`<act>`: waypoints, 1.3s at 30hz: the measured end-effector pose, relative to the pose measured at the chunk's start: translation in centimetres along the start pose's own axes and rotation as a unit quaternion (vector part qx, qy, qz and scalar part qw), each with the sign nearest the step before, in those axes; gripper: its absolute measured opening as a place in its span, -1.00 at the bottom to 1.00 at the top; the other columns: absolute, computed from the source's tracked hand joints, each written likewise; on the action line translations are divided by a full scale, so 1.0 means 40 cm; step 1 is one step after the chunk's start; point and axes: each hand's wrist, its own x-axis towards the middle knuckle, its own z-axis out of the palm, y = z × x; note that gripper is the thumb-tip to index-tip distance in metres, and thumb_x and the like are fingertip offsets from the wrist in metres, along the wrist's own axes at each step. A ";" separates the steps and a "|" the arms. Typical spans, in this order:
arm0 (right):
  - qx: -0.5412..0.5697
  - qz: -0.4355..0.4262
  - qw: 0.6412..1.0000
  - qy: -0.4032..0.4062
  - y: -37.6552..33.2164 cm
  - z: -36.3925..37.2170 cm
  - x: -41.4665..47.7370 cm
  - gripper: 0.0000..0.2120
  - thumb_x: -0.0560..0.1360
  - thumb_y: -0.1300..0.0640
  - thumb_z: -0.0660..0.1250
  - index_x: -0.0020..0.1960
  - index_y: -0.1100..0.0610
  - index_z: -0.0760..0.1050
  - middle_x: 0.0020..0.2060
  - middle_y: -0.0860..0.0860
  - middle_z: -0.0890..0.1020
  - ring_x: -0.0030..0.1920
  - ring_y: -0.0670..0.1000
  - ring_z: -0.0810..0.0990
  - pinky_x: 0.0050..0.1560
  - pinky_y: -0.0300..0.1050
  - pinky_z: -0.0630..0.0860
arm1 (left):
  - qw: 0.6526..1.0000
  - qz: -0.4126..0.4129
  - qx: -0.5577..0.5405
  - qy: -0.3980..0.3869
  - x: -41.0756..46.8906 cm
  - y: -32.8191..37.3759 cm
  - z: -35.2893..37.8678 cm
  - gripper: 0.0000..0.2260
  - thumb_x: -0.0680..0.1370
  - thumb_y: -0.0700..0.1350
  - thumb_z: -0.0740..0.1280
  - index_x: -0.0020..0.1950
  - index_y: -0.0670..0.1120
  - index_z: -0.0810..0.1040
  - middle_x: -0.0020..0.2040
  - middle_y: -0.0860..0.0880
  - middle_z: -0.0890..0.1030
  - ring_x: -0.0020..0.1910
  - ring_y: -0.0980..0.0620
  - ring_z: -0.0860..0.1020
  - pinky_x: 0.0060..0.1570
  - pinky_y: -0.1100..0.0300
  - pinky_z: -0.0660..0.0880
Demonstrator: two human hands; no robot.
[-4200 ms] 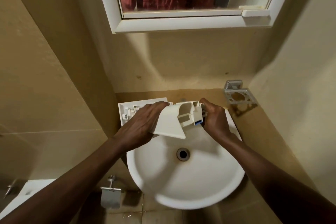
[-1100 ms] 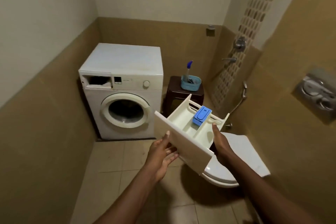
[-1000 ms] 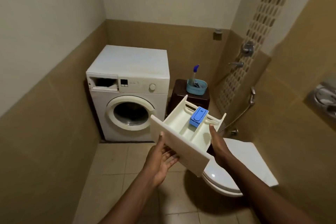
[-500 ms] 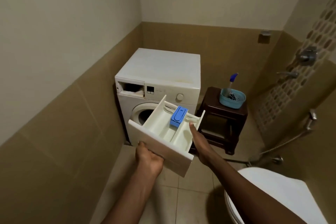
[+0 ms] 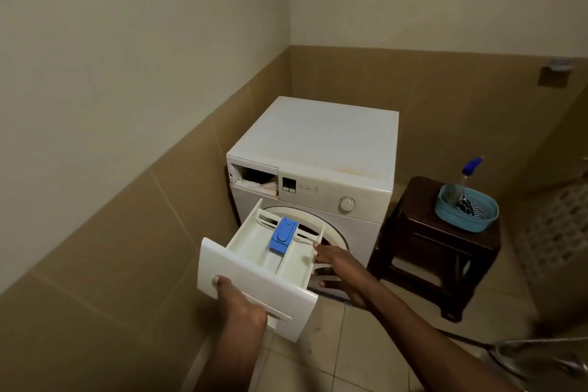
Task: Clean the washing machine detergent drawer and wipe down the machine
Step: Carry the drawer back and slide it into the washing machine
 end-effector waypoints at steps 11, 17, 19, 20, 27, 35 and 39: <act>-0.037 0.019 0.999 -0.001 -0.049 0.169 0.264 -0.66 0.60 0.01 0.26 0.36 -0.05 0.35 0.09 0.01 0.60 -0.06 -0.02 0.65 -0.31 -0.17 0.60 | 0.997 -0.009 -0.025 0.073 0.287 0.111 0.124 -0.47 0.55 0.18 0.25 0.45 -0.03 0.34 0.33 -0.14 0.51 0.29 -0.25 0.48 0.34 -0.31 0.35; -0.106 0.016 0.994 0.036 -0.110 0.266 0.479 -0.45 0.56 0.11 0.32 0.49 -0.02 0.20 0.27 0.08 0.51 -0.02 -0.01 0.62 -0.25 -0.10 0.65 | 0.998 0.017 0.030 0.047 0.429 0.197 0.206 -0.55 0.63 0.02 0.24 0.50 -0.06 0.28 0.31 -0.19 0.51 0.26 -0.24 0.51 0.30 -0.19 0.43; -0.118 0.007 0.992 0.051 -0.124 0.292 0.541 -0.45 0.56 0.14 0.32 0.48 -0.01 0.21 0.28 0.09 0.51 -0.05 -0.03 0.62 -0.35 -0.19 0.59 | 0.999 0.000 0.050 -0.004 0.477 0.235 0.223 -0.53 0.62 0.06 0.27 0.49 -0.03 0.28 0.28 -0.20 0.51 0.24 -0.26 0.51 0.25 -0.24 0.45; -0.118 0.006 0.991 0.057 -0.129 0.298 0.563 -0.45 0.56 0.15 0.32 0.48 -0.01 0.22 0.28 0.09 0.51 -0.05 -0.02 0.61 -0.37 -0.20 0.58 | 0.998 -0.018 0.051 -0.032 0.493 0.250 0.229 -0.48 0.58 0.17 0.27 0.48 0.01 0.27 0.27 -0.19 0.51 0.21 -0.25 0.52 0.23 -0.29 0.43; -0.103 0.019 0.992 0.076 -0.108 0.324 0.676 -0.45 0.56 0.18 0.31 0.47 -0.03 0.21 0.25 0.10 0.53 0.00 0.03 0.62 -0.38 -0.18 0.58 | 0.954 -0.109 0.254 -0.119 0.614 0.321 0.237 -0.42 0.38 0.20 0.44 0.25 -0.07 0.39 0.16 -0.25 0.55 0.15 -0.28 0.55 0.15 -0.44 0.42; -0.059 0.042 0.995 0.063 -0.123 0.329 0.741 -0.43 0.57 0.21 0.30 0.48 -0.08 0.18 0.21 0.12 0.55 0.07 0.12 0.61 -0.40 -0.15 0.58 | 0.949 -0.092 0.281 -0.107 0.677 0.347 0.258 -0.45 0.46 0.05 0.46 0.32 -0.17 0.34 0.10 -0.30 0.55 0.07 -0.29 0.58 0.07 -0.21 0.55; -0.051 0.051 0.995 0.063 -0.119 0.344 0.763 -0.47 0.57 0.22 0.29 0.43 -0.10 0.19 0.10 0.09 0.55 0.03 0.13 0.62 -0.38 -0.11 0.58 | 0.950 -0.086 0.283 -0.098 0.718 0.363 0.264 -0.38 0.43 0.04 0.49 0.36 -0.18 0.35 0.13 -0.29 0.56 0.08 -0.30 0.59 0.07 -0.23 0.57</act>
